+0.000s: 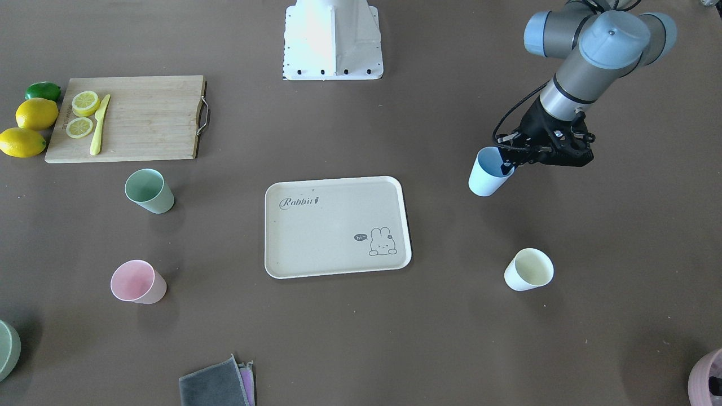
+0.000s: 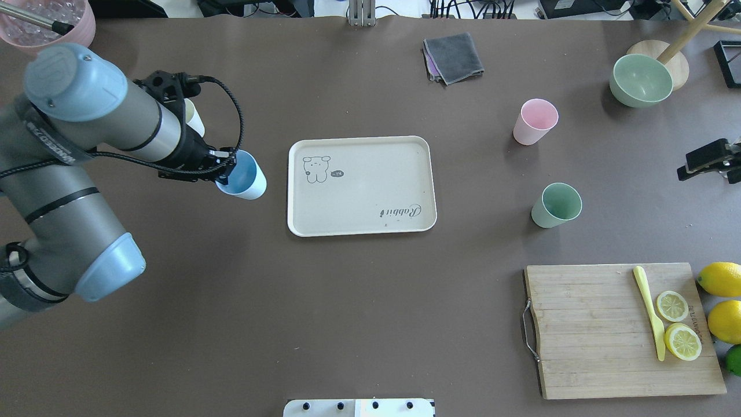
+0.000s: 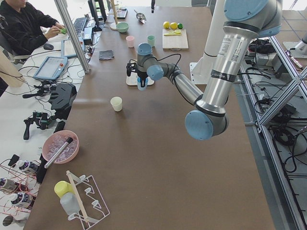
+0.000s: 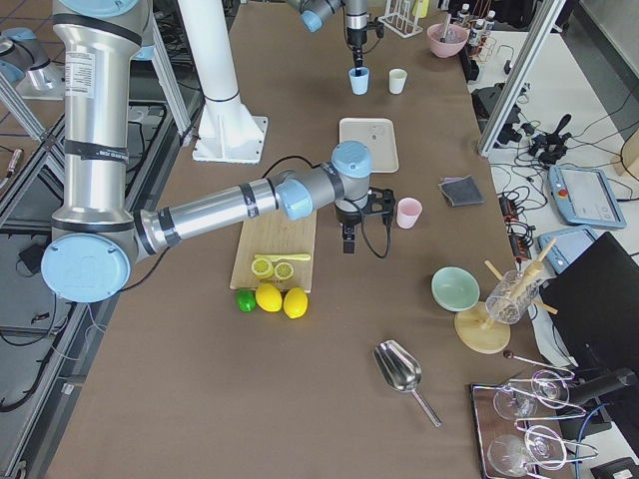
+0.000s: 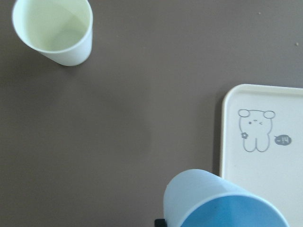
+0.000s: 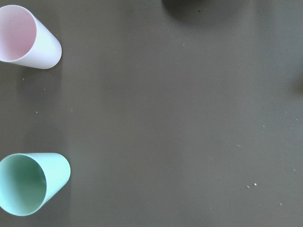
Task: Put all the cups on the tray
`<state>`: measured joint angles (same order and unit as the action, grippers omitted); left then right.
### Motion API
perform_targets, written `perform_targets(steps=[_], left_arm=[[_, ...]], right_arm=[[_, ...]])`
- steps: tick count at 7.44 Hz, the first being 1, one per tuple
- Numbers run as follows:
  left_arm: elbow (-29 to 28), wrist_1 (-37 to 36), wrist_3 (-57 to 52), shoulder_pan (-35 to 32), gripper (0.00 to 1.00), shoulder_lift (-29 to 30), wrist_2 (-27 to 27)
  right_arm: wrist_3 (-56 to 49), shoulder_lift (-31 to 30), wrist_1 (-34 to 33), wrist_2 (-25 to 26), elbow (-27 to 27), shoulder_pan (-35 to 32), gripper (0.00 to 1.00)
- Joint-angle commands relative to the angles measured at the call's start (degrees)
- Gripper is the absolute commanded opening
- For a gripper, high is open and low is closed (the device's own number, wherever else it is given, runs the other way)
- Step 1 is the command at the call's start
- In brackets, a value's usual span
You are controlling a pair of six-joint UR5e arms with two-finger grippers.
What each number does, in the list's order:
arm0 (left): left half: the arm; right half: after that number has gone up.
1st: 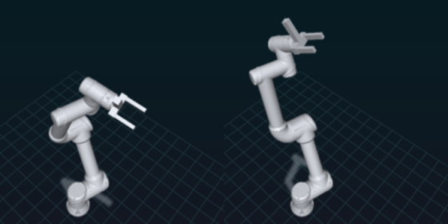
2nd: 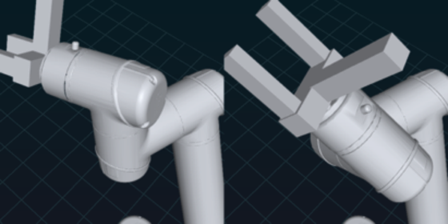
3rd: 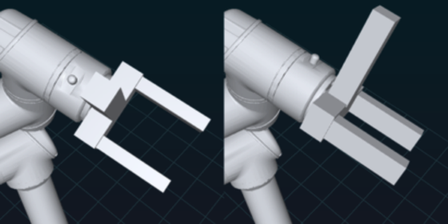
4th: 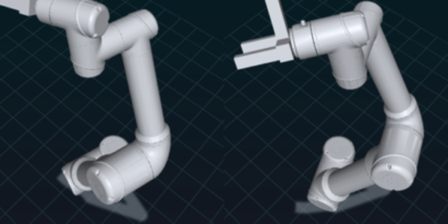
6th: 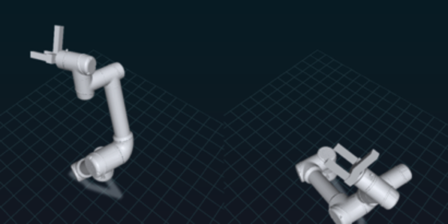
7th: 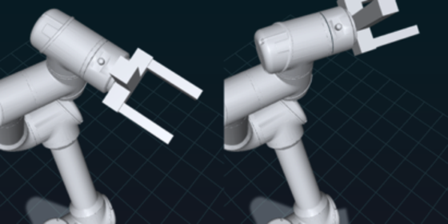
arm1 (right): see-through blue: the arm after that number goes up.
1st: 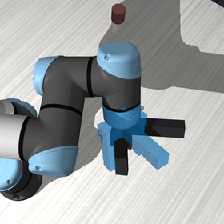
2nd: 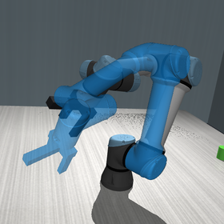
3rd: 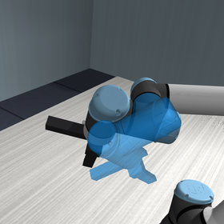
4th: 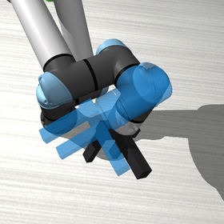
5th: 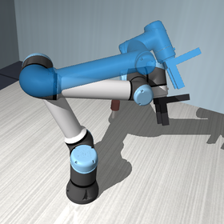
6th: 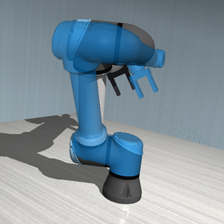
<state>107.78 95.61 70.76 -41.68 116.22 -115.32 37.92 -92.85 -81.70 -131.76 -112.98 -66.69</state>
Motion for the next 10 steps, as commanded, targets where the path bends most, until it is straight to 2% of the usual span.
perform_targets(steps=[1, 3, 5, 8, 9, 10], left_arm=[[-4.1, -2.3, 5.6, 5.1, 0.00, 7.4, 5.1], [-8.0, -1.8, 6.0, 9.0, 0.00, 10.2, 8.9], [-13.4, -0.3, 9.0, 9.8, 0.00, 13.8, 9.8], [-17.5, 4.1, 9.0, 9.6, 0.00, 13.6, 12.3], [-17.5, 4.2, 9.6, 9.1, 0.25, 13.7, 12.6], [-17.3, 4.2, 9.8, 8.1, 0.85, 13.8, 12.6]], right_arm=[[11.3, 6.2, -0.1, 3.8, -0.1, 8.3, 1.00], [15.9, 8.9, -0.1, 5.6, 0.7, 12.5, 1.00], [17.5, 9.9, -0.1, 5.7, 1.1, 13.6, 1.00], [22.4, 11.0, 0.0, 8.0, 1.1, 16.1, 1.00], [22.7, 11.5, -0.1, 8.2, 1.2, 16.8, 1.00], [22.7, 12.5, -0.2, 9.0, 2.2, 17.3, 1.00]])
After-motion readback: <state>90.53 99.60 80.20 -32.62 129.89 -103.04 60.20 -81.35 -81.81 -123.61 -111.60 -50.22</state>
